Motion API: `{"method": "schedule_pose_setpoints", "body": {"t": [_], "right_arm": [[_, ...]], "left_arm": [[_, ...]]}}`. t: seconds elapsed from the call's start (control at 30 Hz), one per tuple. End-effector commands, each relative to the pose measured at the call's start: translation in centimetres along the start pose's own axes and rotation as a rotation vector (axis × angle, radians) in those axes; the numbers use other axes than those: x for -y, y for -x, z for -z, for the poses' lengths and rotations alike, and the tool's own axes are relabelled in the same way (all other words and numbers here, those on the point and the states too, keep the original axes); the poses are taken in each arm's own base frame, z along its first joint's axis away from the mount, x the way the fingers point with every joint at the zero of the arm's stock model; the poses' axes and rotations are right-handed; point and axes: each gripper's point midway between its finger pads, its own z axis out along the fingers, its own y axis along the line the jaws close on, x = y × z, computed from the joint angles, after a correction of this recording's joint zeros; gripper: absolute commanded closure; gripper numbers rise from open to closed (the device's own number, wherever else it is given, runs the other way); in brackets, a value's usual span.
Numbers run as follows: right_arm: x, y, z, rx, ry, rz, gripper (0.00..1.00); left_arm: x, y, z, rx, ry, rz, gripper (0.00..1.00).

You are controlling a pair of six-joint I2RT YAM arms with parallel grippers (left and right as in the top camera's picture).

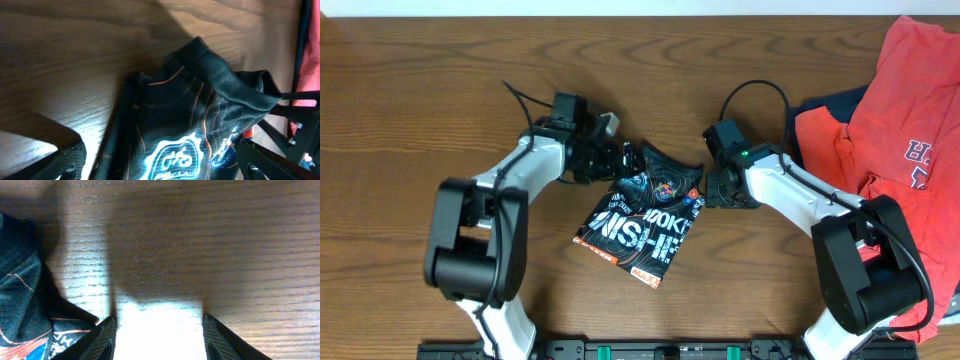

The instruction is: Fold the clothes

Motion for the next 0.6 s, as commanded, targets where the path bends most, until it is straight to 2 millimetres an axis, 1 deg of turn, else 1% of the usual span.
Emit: {"method": "schedule_pose_setpoints", "body": {"t": [0.0,0.03,0.1,0.13,0.2,0.23,0.3,0.33,0.4,0.47,0.5,0.57], "right_arm": [[0.8,-1.7,-1.1,-0.060,-0.036,0.021,0.45],[0.9,-1.7,-1.1,-0.061,-0.037,0.022,0.45],[0.9,-1.8,-1.1,-0.063,-0.038,0.022,0.45],[0.9,-1.8,-1.1,-0.063,-0.038,0.022,0.45],[0.9,-1.9,-1.1,-0.066,-0.039,0.022,0.45],[0.9,-1.9,-1.1,-0.068,-0.040,0.022,0.45],[1.0,-2.0,-1.1,-0.072,-0.042,0.022,0.45],[1.0,-2.0,-1.1,-0.074,-0.044,0.023,0.45],[1.1,-2.2,-1.0,-0.081,-0.047,0.023,0.45],[1.3,-2.4,-1.0,-0.088,-0.055,0.023,0.46],[1.4,-2.5,-1.0,-0.091,-0.061,0.024,0.45],[1.7,-2.6,-1.0,-0.097,-0.073,0.024,0.45]], "left_arm": [[0.8,-2.4,-2.2,-0.110,-0.092,0.007,0.14],[1.1,-3.1,-2.6,-0.134,-0.106,0.013,0.22],[1.6,-4.3,-3.1,-0.178,-0.120,0.008,0.48],[1.8,-4.8,-3.2,-0.194,-0.121,-0.008,0.57],[2.1,-5.6,-3.4,-0.221,-0.122,-0.044,0.67],[2.1,-5.7,-3.4,-0.224,-0.122,-0.046,0.73],[2.1,-5.4,-3.4,-0.212,-0.124,-0.053,0.87],[2.0,-4.9,-3.4,-0.191,-0.127,-0.062,0.94],[1.7,-3.3,-2.9,-0.139,-0.132,-0.074,0.94],[0.9,-1.3,-2.0,-0.078,-0.125,-0.062,0.94],[0.2,-0.3,-1.3,-0.045,-0.111,-0.048,0.94],[-2.2,2.1,0.6,0.036,-0.049,-0.001,0.94]]}}
